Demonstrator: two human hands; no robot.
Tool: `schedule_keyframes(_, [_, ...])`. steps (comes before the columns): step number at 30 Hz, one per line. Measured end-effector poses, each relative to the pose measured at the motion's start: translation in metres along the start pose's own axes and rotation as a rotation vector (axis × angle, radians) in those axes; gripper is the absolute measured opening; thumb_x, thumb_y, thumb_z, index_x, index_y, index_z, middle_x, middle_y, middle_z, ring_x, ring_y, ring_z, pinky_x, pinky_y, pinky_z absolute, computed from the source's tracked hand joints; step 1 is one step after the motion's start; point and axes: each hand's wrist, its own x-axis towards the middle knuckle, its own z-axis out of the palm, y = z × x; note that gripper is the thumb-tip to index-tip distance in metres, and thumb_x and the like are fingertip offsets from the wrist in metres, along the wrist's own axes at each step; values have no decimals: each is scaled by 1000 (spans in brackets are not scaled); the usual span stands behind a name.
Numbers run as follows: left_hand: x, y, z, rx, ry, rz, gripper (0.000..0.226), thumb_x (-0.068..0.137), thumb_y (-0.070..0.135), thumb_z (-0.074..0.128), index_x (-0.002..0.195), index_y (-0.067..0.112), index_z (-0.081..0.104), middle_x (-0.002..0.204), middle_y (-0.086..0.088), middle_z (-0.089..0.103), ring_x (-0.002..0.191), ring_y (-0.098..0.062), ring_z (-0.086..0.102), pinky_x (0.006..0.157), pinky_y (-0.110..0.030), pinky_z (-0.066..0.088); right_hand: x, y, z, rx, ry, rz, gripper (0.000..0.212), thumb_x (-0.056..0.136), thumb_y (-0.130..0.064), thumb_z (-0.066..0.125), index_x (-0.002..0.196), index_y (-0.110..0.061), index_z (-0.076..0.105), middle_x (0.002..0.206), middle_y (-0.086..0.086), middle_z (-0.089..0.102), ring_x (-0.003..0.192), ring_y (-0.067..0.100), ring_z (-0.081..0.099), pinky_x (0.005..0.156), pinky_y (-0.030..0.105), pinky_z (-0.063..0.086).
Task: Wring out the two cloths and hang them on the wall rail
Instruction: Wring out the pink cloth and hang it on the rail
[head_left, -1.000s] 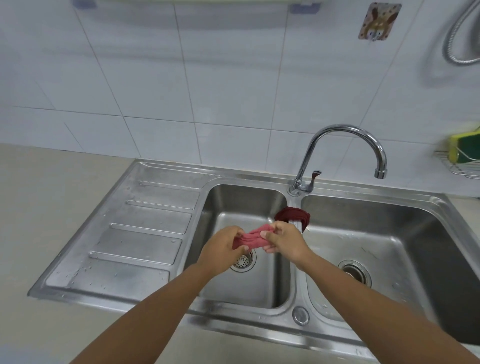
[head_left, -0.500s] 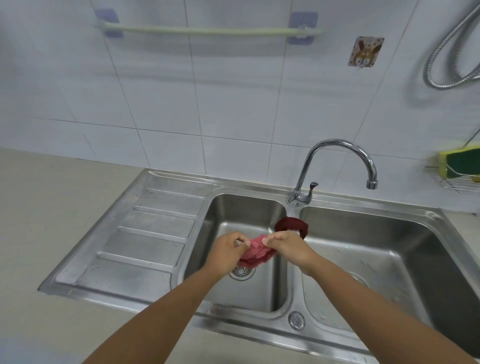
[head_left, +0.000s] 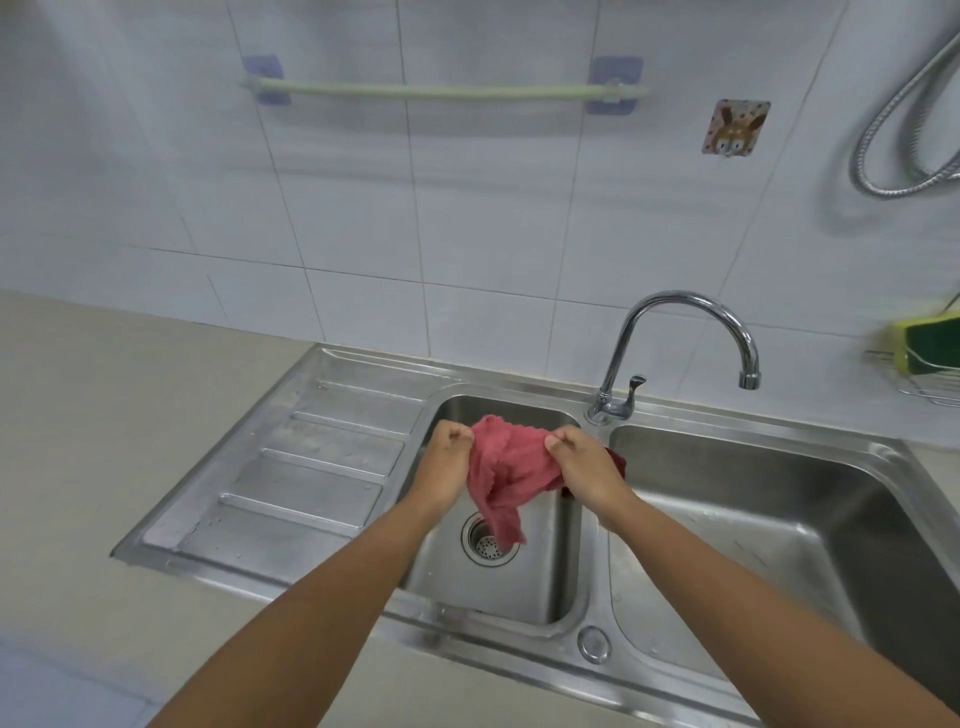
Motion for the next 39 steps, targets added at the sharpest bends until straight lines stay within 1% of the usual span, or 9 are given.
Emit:
schedule_keyframes(4, [-3,18,-14,60,-82,23,59,69,78,54,94,25,51,95,13,61,86,-8,60,70,-26,44,5,-20,-3,-41,-38,-113,26,97,-32,51,89,-14,68,86,-2,68,82,15,63,78,31,48])
schedule_keyframes(9, [10,22,-51,205,-88,81,24,80,21,72,93,15,53,94,-4,64,87,-22,61,80,-38,51,18,-49,-26,12,-224,-82,13,87,-30,68,84,-19,73,68,-14,70,59,-1,61,49,12,44])
schedule_keyframes(14, [16,31,-85,302,-88,131,13,79,1,60,84,12,55,80,-5,60,73,-22,57,65,-31,48,35,-84,-32,-457,-453,-116,31,81,-11,72,111,-15,68,102,0,69,84,11,65,71,17,53])
schedule_keyframes(19, [30,45,-122,301,18,162,20,84,2,52,73,18,57,76,-2,61,67,-17,55,51,-18,42,53,-107,-6,-930,-98,-282,23,81,-2,55,100,-7,67,105,11,66,99,30,62,79,32,48])
schedule_keyframes(22, [39,51,-139,349,49,181,17,90,11,43,80,11,57,78,-3,59,71,-21,53,59,-27,43,61,-121,7,-978,50,-241,23,81,1,49,97,-7,63,103,13,64,95,31,60,74,33,47])
schedule_keyframes(26, [48,54,-167,401,-142,179,16,84,28,45,85,14,52,81,1,56,76,-21,51,63,-32,39,75,-140,20,-1019,79,-241,13,84,-12,60,95,-8,65,98,11,64,91,29,61,69,30,45])
schedule_keyframes(30, [65,51,-208,575,-152,235,14,79,19,56,93,18,54,86,0,61,77,-21,58,57,-25,42,88,-153,21,-968,-183,-224,31,77,-29,75,58,-14,56,65,1,57,64,16,53,58,27,37])
schedule_keyframes(35, [98,42,-263,649,79,288,12,83,9,57,82,15,67,87,-3,68,75,-15,56,55,-16,38,92,-170,39,-916,-481,-172,13,71,-21,80,62,-24,71,57,-12,65,56,1,58,64,22,44])
schedule_keyframes(39, [113,42,-293,703,-170,227,8,86,16,66,86,10,71,81,0,65,71,-11,59,59,-11,43,100,-180,61,-1040,-377,-217,9,76,-17,73,79,-9,74,71,1,69,68,14,56,62,24,43])
